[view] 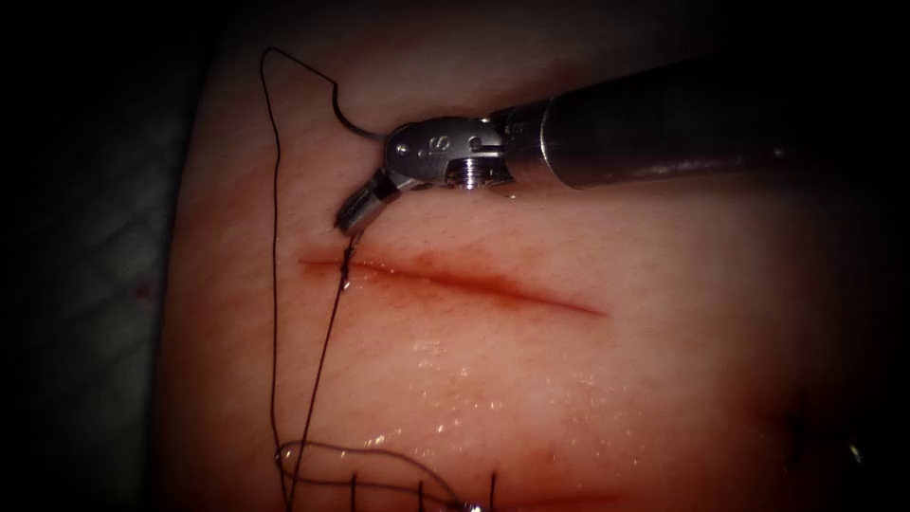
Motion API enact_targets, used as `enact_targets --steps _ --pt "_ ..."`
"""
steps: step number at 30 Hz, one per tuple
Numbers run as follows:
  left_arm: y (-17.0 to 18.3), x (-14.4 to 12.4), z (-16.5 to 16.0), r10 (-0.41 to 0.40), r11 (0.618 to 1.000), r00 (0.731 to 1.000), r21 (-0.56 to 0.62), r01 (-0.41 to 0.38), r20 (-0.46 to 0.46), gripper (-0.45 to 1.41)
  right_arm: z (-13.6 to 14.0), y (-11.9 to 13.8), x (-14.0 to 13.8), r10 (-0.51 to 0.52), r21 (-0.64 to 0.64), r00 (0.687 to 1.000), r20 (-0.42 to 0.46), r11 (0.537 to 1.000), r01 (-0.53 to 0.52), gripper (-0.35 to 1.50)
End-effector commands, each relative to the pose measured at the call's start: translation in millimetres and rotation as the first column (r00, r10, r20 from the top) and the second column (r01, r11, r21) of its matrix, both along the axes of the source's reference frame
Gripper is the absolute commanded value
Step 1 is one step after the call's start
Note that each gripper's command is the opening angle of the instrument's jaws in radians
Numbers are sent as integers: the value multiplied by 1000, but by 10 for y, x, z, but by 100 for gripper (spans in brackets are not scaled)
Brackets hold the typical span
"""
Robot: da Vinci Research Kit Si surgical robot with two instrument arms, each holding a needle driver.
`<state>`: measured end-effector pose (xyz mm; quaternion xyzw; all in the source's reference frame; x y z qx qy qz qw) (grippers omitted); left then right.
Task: Wound Closure
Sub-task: Tie the thread by pulling down with the left tool and up with the right tool, then wrap the tool once coutner-clockwise around the right grasper.
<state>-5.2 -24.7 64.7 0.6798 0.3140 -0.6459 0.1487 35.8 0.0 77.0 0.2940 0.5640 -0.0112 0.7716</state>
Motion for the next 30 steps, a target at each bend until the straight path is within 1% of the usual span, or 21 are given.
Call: enact_targets --steps 1,4,5,6,8,9,10,12,13,14,19,28,30 --pt "-7 -6 7 12 1000 1000 0 -12 -1 -45 5 7 6 11 -17 1000 3 1000 -11 -35" --pt "-12 -8 12 25 1000 1000 13 -25 -7 -45 7 14 6 37 -33 999 20 999 -37 -35" --pt "-15 -12 17 33 999 999 21 -32 -15 -45 8 18 7 53 -43 998 31 998 -52 -35" --pt "-22 -16 27 57 998 998 26 -57 -34 -45 11 22 8 74 -53 996 48 996 -71 -35" --pt "-25 -16 29 63 998 997 26 -62 -36 -45 12 23 8 82 -60 995 54 995 -78 -35" --pt "-32 -16 33 86 996 995 29 -85 -47 -45 13 25 7 89 -69 994 60 994 -85 -35" --pt "-32 -16 33 86 996 995 29 -85 -47 -45 13 25 7 89 -69 994 60 994 -85 -35" --pt "-39 -12 35 124 992 990 32 -122 -72 -45 14 26 7 96 -78 993 64 993 -91 -35" --pt "-45 -6 36 169 985 981 36 -166 -99 -45 15 28 6 98 -87 993 64 992 -93 -35" --pt "-48 -2 37 184 983 978 41 -181 -95 -45 16 28 5 103 -90 992 68 991 -97 -35" --pt "-54 5 35 203 979 975 45 -200 -86 -45 18 30 4 116 -106 990 78 989 -107 -35" --pt "-52 2 28 210 977 975 49 -206 -77 -45 19 27 4 122 -110 989 87 988 -113 -35" --pt "-50 2 26 217 976 973 50 -214 -74 -45 18 23 6 115 -107 990 82 989 -106 -35"
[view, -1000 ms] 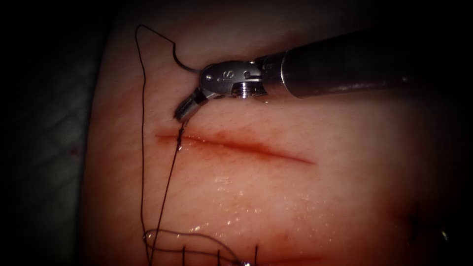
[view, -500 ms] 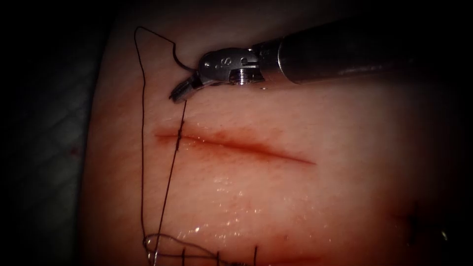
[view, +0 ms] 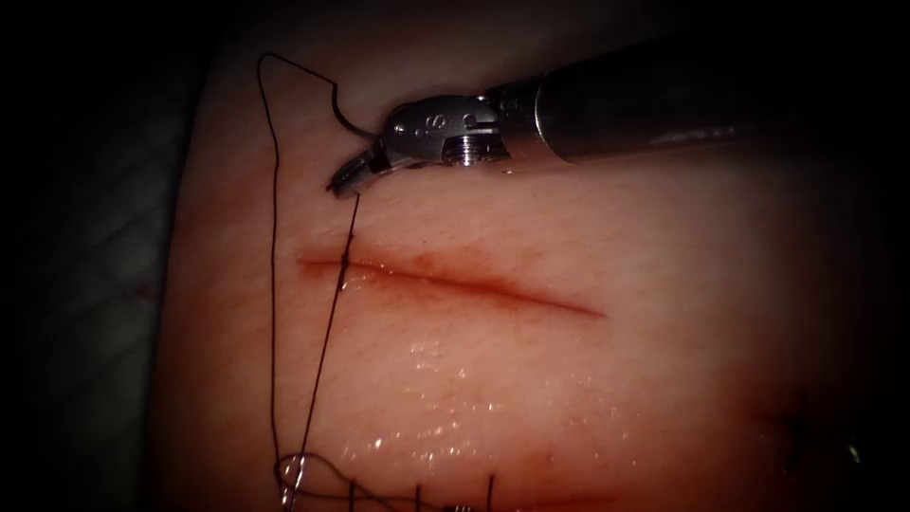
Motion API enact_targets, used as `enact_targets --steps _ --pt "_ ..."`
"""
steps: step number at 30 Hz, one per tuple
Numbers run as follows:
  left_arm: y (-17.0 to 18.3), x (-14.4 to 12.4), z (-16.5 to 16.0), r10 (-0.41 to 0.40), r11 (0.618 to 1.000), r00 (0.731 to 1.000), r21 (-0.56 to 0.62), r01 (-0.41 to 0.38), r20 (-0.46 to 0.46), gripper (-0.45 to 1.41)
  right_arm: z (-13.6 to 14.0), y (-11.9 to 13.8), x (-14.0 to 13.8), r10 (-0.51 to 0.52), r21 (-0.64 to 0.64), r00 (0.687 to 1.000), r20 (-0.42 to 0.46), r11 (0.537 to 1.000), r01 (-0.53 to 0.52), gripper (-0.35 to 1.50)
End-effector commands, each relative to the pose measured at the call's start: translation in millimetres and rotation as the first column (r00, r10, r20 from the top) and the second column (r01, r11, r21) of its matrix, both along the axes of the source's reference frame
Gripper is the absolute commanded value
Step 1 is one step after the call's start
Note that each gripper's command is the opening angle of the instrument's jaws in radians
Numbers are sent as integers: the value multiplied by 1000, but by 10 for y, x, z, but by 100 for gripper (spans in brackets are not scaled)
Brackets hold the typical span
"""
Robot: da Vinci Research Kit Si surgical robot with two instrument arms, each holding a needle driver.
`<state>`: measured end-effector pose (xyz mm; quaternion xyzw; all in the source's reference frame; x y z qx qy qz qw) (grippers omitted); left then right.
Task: Wound Closure
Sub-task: Wrap the tool once coutner-clockwise around the right grasper.
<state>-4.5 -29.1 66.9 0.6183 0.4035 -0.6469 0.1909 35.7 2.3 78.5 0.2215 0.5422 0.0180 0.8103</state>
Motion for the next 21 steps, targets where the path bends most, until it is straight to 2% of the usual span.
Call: enact_targets --steps 1,6,7,8,9,10,11,14,16,18,21 --pt "-6 -6 3 -2 1000 1000 1 2 -1 -45 3 -2 8 -4 -1 1000 -4 1000 4 -35" --pt "9 -6 -9 -34 999 999 -19 34 -8 -45 -2 -8 12 5 10 1000 -25 1000 -4 -35" --pt "21 -6 -18 -59 998 998 -38 59 -3 -45 -7 -10 14 29 18 999 -43 999 -29 54" --pt "29 -7 -23 -70 997 998 -45 70 0 -45 -9 -12 15 39 22 998 -50 999 -38 86" --pt "29 -7 -23 -70 997 998 -45 70 0 -45 -9 -12 15 39 22 998 -50 999 -38 86" --pt "46 -7 -35 -103 992 995 -73 104 12 -45 -15 -15 16 60 28 996 -60 998 -58 114" --pt "46 -7 -35 -103 992 995 -73 104 12 -45 -15 -15 16 60 28 996 -60 998 -58 114" --pt "81 -10 -57 -170 975 985 -137 173 30 -45 -28 -17 14 111 41 992 -67 993 -108 131" --pt "91 -10 -63 -186 970 982 -155 189 31 -45 -31 -16 12 125 36 990 -71 992 -123 135" --pt "114 -11 -76 -230 952 972 -195 235 53 -45 -43 -8 2 198 6 979 -56 980 -198 146" --pt "144 -13 -90 -281 924 955 -240 296 97 -45 -59 5 -17 266 -33 962 -66 963 -269 148"
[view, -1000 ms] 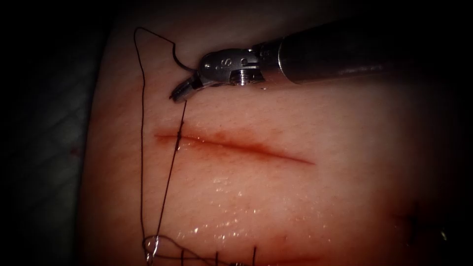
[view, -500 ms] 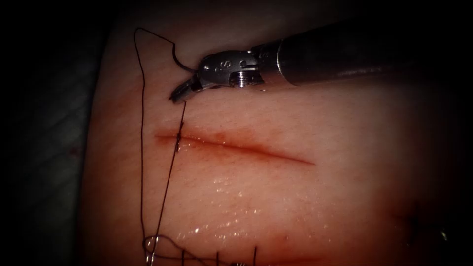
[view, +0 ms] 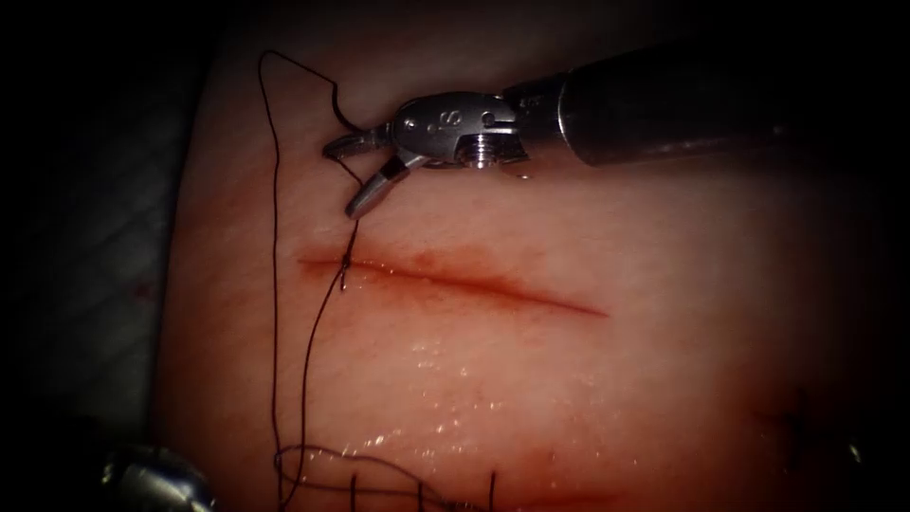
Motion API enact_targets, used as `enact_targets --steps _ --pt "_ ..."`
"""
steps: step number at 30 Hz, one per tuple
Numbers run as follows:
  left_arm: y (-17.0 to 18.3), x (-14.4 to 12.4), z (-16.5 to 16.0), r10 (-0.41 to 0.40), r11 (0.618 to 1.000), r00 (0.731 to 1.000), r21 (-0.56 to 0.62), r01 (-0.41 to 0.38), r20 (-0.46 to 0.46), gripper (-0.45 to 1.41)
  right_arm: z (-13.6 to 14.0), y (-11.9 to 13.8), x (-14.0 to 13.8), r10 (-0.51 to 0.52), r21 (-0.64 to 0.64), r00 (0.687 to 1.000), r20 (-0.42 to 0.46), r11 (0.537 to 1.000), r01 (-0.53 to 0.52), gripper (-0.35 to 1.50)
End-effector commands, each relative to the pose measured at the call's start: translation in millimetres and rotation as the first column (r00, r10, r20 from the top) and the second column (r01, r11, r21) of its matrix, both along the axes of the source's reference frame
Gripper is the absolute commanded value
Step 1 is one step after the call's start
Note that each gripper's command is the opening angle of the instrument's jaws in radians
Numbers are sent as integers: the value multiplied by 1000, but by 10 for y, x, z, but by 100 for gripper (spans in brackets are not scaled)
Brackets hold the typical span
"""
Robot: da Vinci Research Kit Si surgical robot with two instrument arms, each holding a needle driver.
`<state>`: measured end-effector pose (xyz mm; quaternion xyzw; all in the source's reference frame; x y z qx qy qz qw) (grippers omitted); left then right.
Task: Wound Closure
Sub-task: Wrap the tool once coutner-clockwise around the right grasper.
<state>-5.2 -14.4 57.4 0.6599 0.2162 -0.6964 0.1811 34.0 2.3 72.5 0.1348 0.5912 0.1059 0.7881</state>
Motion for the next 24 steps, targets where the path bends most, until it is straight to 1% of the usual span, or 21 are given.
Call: enact_targets --steps 1,2,3,4,6,7,9,12,13,14,15,16,17,19,21,22,23,24 --pt "10 -6 1 -24 999 1000 -22 25 18 -45 -7 10 -10 57 -34 998 2 998 -57 148" --pt "19 -6 -2 -47 998 999 -35 48 25 -45 -11 11 -14 73 -42 997 9 996 -73 148" --pt "35 -6 -5 -90 995 995 -49 92 36 -45 -19 10 -22 99 -62 995 27 993 -97 148" --pt "45 -6 -6 -116 991 992 -59 118 46 -45 -23 9 -25 108 -63 994 34 992 -106 148" --pt "52 -5 -7 -130 989 990 -65 133 51 -45 -27 7 -28 119 -71 992 40 991 -116 148" --pt "67 -4 -8 -161 982 985 -84 167 66 -45 -36 1 -34 142 -80 989 38 987 -138 148" --pt "85 -1 -8 -197 974 978 -102 204 72 -45 -48 -12 -39 170 -80 985 31 983 -167 148" --pt "104 2 -8 -229 963 968 -119 240 99 -45 -61 -24 -41 181 -72 984 10 981 -179 148" --pt "104 2 -8 -229 963 968 -119 240 99 -45 -61 -24 -41 181 -72 984 10 981 -179 148" --pt "114 3 -8 -246 957 962 -128 261 116 -45 -69 -34 -39 185 -69 982 -22 980 -186 148" --pt "114 3 -8 -246 957 962 -128 261 116 -45 -69 -34 -39 185 -69 982 -22 980 -186 148" --pt "120 4 -8 -260 951 956 -133 278 138 -45 -72 -39 -38 187 -70 982 -35 980 -189 146" --pt "130 5 -9 -282 944 944 -129 305 169 -45 -77 -50 -34 196 -73 979 -62 977 -200 143" --pt "140 6 -9 -305 934 930 -128 335 206 -45 -80 -63 -27 201 -76 976 -84 975 -207 133" --pt "148 6 -9 -318 928 920 -123 351 232 -45 -79 -77 -19 192 -62 975 -109 978 -199 109" --pt "154 5 -9 -324 926 914 -116 359 243 -45 -78 -82 -15 182 -49 975 -125 981 -189 81" --pt "158 4 -9 -324 924 911 -120 362 254 -45 -76 -89 -10 163 -18 974 -156 986 -167 15" --pt "161 3 -8 -329 923 908 -112 367 259 -45 -74 -93 -7 152 -4 973 -172 988 -155 -33"
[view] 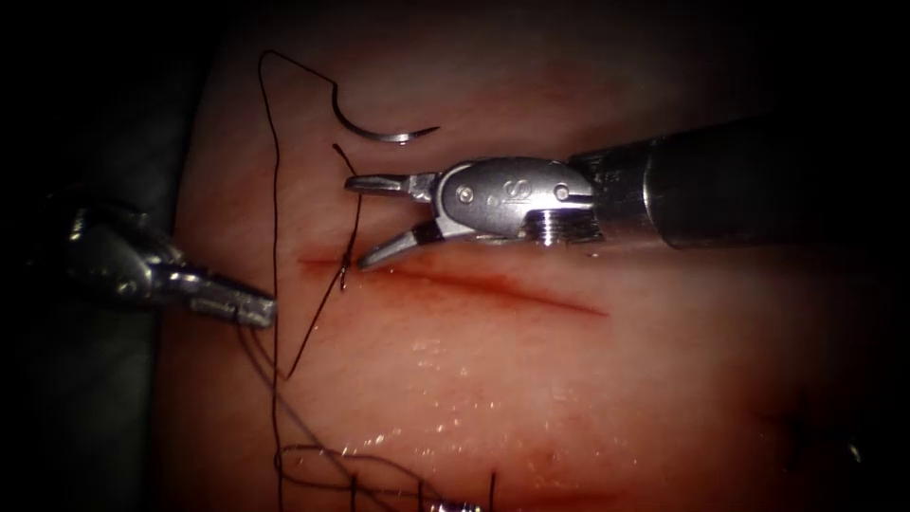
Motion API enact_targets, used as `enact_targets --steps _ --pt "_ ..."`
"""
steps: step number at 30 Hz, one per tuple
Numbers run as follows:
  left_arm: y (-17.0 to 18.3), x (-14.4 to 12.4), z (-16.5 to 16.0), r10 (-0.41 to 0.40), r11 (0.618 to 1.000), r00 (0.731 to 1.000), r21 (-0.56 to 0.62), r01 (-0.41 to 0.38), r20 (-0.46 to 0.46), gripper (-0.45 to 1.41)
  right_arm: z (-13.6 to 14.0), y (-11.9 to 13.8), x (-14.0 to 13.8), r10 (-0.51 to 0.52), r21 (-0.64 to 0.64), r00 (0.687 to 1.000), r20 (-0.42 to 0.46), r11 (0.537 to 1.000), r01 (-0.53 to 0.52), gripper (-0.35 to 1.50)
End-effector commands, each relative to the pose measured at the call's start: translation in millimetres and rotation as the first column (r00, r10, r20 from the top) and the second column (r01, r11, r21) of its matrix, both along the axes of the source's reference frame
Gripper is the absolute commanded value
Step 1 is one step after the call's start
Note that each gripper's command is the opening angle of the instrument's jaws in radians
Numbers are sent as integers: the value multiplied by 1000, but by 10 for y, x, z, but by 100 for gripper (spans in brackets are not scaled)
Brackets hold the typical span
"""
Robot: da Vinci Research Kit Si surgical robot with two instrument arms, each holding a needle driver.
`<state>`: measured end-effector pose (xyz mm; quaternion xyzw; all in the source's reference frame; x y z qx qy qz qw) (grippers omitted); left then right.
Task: Wound Closure
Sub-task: Wrap the tool once coutner-clockwise around the right grasper.
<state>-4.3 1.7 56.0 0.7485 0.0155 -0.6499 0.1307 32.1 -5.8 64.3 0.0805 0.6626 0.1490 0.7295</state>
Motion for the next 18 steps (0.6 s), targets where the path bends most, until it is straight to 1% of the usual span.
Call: enact_targets --steps 1,4,5,7,8,14,15,18 --pt "5 -7 7 -4 1000 1000 -5 4 11 -45 10 -16 16 -19 19 999 -25 1000 19 -35" --pt "16 -11 12 -15 1000 999 -5 15 30 -45 18 -29 30 -10 19 999 -51 1000 11 -35" --pt "22 -14 16 -19 1000 999 -6 19 38 -45 23 -36 40 0 34 997 -82 999 3 -35" --pt "26 -15 19 -20 1000 999 -3 20 41 -45 25 -38 44 5 29 996 -89 1000 -3 -35" --pt "30 -18 23 -22 1000 999 -1 22 45 -45 29 -41 52 12 21 995 -95 1000 -10 -35" --pt "36 -24 32 -25 1000 998 -6 26 51 -45 38 -41 68 35 11 994 -104 999 -34 -35" --pt "40 -25 34 -24 1000 998 -2 24 59 -45 43 -39 77 46 4 990 -130 999 -46 -35" --pt "44 -24 35 -22 1000 998 2 22 65 -45 44 -39 83 46 20 983 -178 999 -43 -35"
